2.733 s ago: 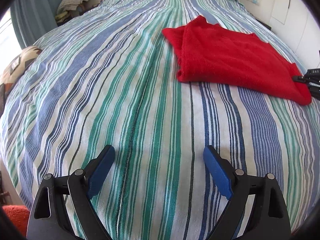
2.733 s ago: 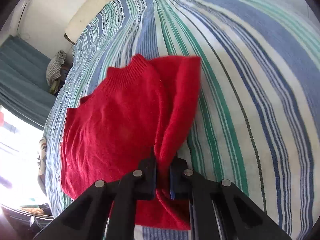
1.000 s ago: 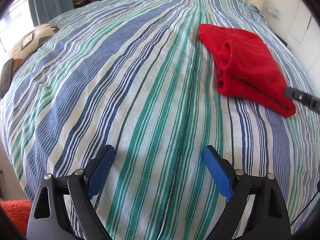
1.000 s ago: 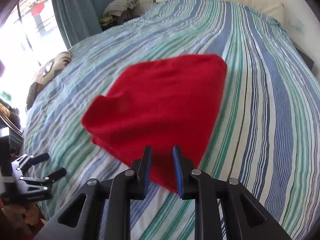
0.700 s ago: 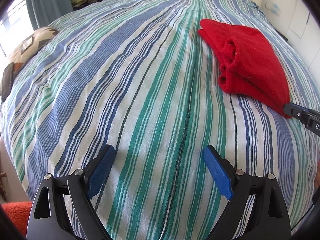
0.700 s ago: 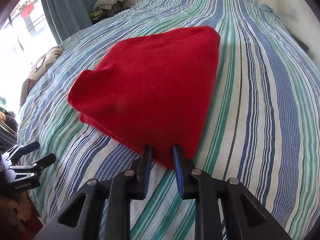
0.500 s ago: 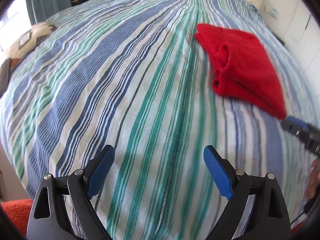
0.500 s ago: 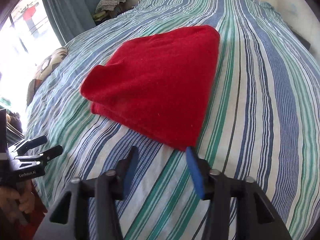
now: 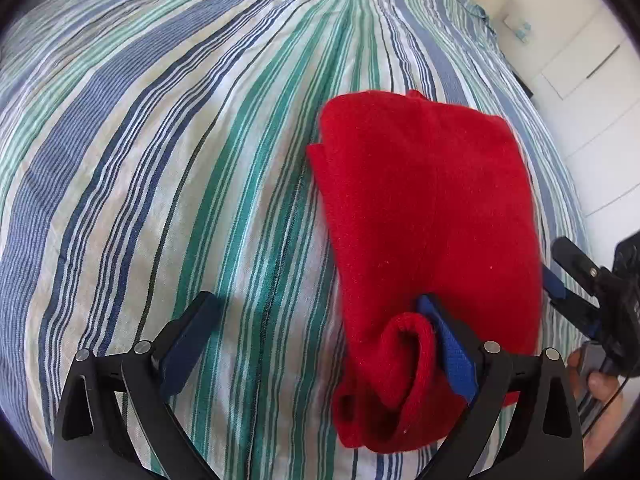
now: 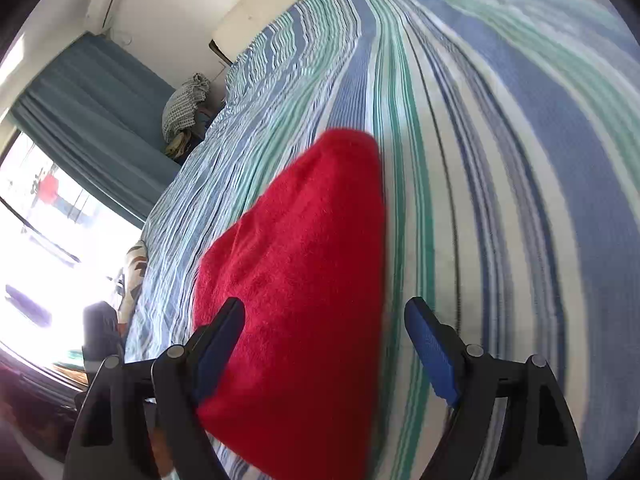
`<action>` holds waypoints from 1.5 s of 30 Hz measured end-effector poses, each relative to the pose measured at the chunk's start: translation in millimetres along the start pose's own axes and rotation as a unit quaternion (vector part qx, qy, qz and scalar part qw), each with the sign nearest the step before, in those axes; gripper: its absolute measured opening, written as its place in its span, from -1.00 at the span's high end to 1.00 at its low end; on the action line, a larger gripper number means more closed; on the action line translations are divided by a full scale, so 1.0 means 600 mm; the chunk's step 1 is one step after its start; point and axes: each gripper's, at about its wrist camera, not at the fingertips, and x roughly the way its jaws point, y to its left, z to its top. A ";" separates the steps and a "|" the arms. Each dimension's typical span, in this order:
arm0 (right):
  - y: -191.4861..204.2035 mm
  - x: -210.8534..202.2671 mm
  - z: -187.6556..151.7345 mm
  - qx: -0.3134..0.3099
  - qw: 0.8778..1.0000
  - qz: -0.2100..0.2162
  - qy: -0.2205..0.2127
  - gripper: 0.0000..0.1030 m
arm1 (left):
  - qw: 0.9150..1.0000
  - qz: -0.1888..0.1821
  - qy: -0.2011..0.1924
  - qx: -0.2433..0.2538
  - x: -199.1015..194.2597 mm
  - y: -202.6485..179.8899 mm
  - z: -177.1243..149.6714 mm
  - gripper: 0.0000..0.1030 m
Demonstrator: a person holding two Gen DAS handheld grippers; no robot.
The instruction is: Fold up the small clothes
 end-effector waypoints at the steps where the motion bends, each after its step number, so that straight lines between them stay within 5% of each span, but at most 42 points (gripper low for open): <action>1: -0.006 0.025 -0.007 0.013 1.000 0.018 0.019 -0.54 | 1.000 -0.002 -0.006 0.002 -0.002 -0.003 -0.006 -0.92; 2: -0.004 0.046 -0.016 0.011 0.999 0.027 0.033 -0.45 | 1.000 -0.006 -0.007 0.000 -0.001 -0.005 -0.010 -0.84; 4: 0.023 0.059 -0.032 -0.041 0.999 -0.003 0.026 0.09 | 1.000 -0.012 -0.007 0.002 0.003 -0.012 -0.013 -0.25; 5: 0.035 0.059 -0.036 -0.056 0.998 -0.014 0.020 0.21 | 1.000 -0.031 -0.001 0.007 0.006 -0.019 -0.013 0.45; 6: 0.044 0.054 -0.036 -0.061 0.998 -0.022 0.012 0.32 | 0.999 -0.033 0.002 0.006 0.005 -0.026 -0.009 0.57; 9: 0.084 0.018 -0.024 -0.104 0.993 -0.046 -0.022 0.44 | 0.999 -0.021 -0.029 0.031 -0.031 -0.060 0.003 0.67; 17: 0.182 -0.129 0.038 -0.192 0.975 -0.035 -0.105 0.45 | 0.985 -0.089 -0.123 0.078 -0.178 -0.147 0.053 0.71; 19: 0.175 -0.140 0.047 -0.179 0.978 -0.034 -0.105 0.45 | 0.986 -0.091 -0.119 0.078 -0.178 -0.153 0.060 0.67; 20: 0.162 -0.138 0.048 -0.164 0.981 -0.036 -0.097 0.43 | 0.988 -0.081 -0.106 0.077 -0.164 -0.153 0.057 0.50; 21: 0.140 -0.132 0.044 -0.145 0.985 -0.041 -0.084 0.29 | 0.991 -0.066 -0.084 0.076 -0.138 -0.150 0.051 0.08; 23: 0.084 -0.102 0.022 -0.096 0.992 -0.071 -0.037 -0.14 | 0.997 -0.011 -0.026 0.073 -0.074 -0.132 0.016 -0.24; 26: 0.013 -0.103 -0.048 -0.075 0.984 -0.161 0.005 -0.20 | 0.995 0.041 0.033 0.085 -0.031 -0.100 -0.070 -0.06; 28: -0.009 -0.141 -0.099 -0.080 0.982 -0.173 -0.009 -0.29 | 0.995 0.040 0.020 0.093 -0.058 -0.087 -0.131 -0.11; 32: -0.017 -0.232 -0.170 -0.084 0.977 -0.193 -0.041 -0.35 | 0.993 0.028 -0.025 0.110 -0.140 -0.094 -0.225 -0.49; 34: 0.006 -0.279 -0.193 -0.096 0.973 -0.200 -0.056 -0.53 | 0.991 0.030 -0.054 0.122 -0.187 -0.113 -0.254 -0.57; 38: 0.080 -0.361 -0.228 -0.126 0.965 -0.216 -0.084 -0.79 | 0.979 0.068 -0.123 0.146 -0.282 -0.162 -0.287 -0.94; 45: 0.199 -0.472 -0.295 -0.177 0.954 -0.214 -0.114 -0.99 | 0.962 0.124 -0.170 0.175 -0.393 -0.207 -0.309 -0.99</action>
